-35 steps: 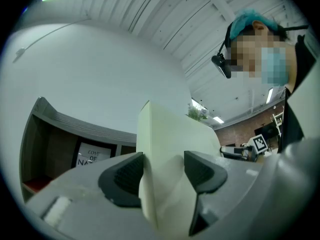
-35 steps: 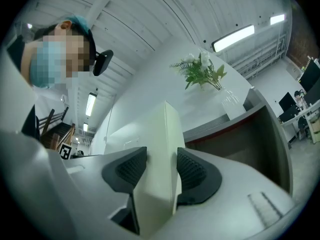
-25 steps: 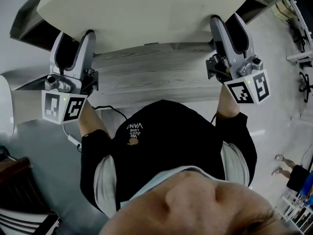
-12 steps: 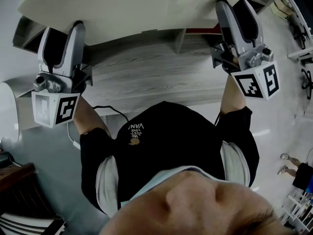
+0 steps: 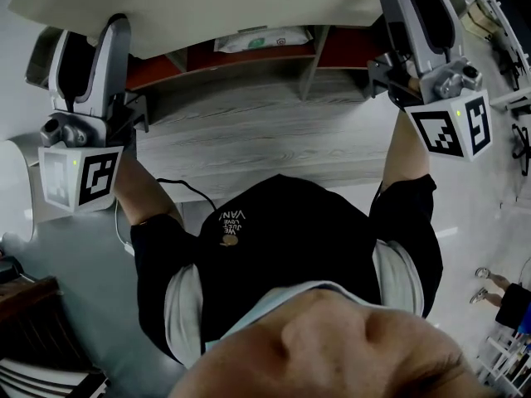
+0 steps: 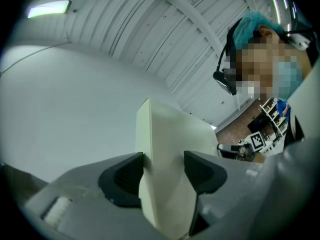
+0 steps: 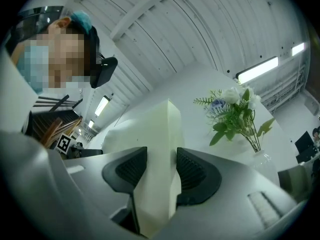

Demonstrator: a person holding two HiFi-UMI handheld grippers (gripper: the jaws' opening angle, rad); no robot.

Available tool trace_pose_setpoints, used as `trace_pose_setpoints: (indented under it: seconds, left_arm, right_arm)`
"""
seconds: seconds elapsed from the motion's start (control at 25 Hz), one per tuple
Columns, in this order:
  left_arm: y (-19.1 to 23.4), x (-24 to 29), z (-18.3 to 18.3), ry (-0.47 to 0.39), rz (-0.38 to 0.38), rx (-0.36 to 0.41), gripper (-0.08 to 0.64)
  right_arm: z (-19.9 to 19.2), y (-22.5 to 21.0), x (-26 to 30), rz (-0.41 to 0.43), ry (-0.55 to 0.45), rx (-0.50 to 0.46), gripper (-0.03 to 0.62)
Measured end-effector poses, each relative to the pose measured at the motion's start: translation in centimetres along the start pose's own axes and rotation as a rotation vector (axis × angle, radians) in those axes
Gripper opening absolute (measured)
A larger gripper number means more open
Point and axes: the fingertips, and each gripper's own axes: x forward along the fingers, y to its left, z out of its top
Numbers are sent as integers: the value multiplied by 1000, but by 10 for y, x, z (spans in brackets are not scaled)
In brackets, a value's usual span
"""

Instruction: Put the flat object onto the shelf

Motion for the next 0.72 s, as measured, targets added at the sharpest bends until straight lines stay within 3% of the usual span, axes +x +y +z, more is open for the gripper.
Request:
trace_pose_setpoints:
  seconds: [0.72]
  left_arm:
    - [32,38,3,-2,6,44,262]
  right_arm:
    - [-4,-21,51,41,24,-26,173]
